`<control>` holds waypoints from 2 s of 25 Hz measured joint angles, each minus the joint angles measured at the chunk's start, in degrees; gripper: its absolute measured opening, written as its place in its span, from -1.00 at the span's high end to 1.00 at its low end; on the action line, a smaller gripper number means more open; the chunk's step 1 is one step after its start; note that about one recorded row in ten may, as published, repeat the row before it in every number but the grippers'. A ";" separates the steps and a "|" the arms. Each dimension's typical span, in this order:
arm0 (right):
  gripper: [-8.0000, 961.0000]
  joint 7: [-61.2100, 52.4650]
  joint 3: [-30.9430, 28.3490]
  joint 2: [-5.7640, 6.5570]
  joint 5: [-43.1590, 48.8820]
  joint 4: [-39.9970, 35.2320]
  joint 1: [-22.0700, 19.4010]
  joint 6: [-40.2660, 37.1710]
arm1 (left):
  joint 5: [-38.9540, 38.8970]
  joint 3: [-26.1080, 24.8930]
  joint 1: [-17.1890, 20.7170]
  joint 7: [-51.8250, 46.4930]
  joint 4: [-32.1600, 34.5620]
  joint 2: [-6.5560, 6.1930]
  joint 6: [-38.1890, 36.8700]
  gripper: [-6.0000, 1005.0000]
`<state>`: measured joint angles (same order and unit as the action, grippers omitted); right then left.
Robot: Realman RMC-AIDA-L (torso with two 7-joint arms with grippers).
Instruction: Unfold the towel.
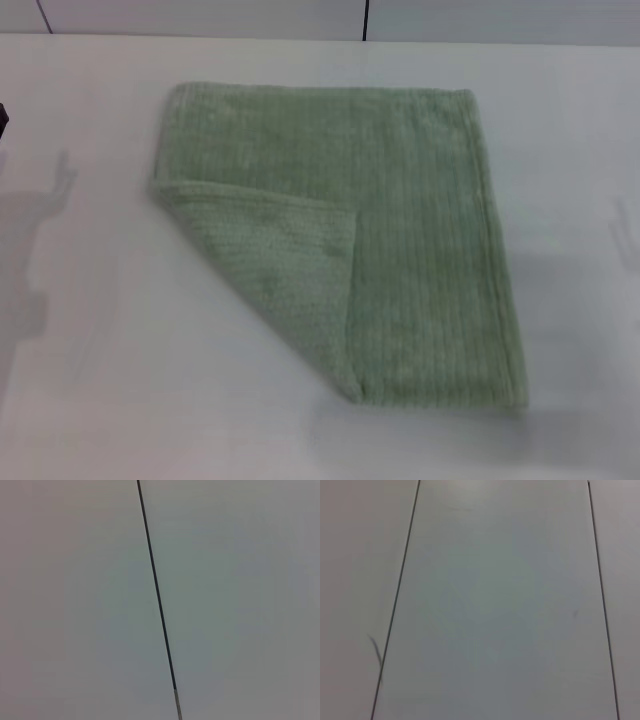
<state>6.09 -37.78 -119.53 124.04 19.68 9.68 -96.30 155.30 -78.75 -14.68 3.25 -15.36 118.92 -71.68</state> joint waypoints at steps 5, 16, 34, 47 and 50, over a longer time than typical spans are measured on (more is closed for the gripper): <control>-0.54 0.03 0.08 0.00 0.14 0.00 -0.26 -0.07 | 0.00 0.07 0.13 0.00 -0.10 0.00 0.02 -0.64; -0.54 4.79 1.83 -0.15 0.13 0.69 -0.49 -0.41 | 0.00 0.02 0.30 0.00 -0.29 0.00 -0.22 -0.64; -0.54 4.65 2.97 0.00 0.14 2.21 0.04 2.23 | 0.00 0.37 0.36 0.00 -0.31 0.09 -0.31 -0.64; -0.54 4.60 3.06 -0.14 -0.02 2.30 -0.46 2.39 | 0.00 0.40 0.82 -0.14 -0.37 0.12 -0.31 -0.64; -0.54 4.58 3.06 -0.13 0.03 3.51 -0.74 2.80 | 0.00 0.43 0.89 -0.95 -0.32 0.12 -0.32 -0.64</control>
<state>10.67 -34.71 -119.66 124.06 23.20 8.94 -93.50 155.30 -78.32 -13.79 2.29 -15.68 119.04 -72.00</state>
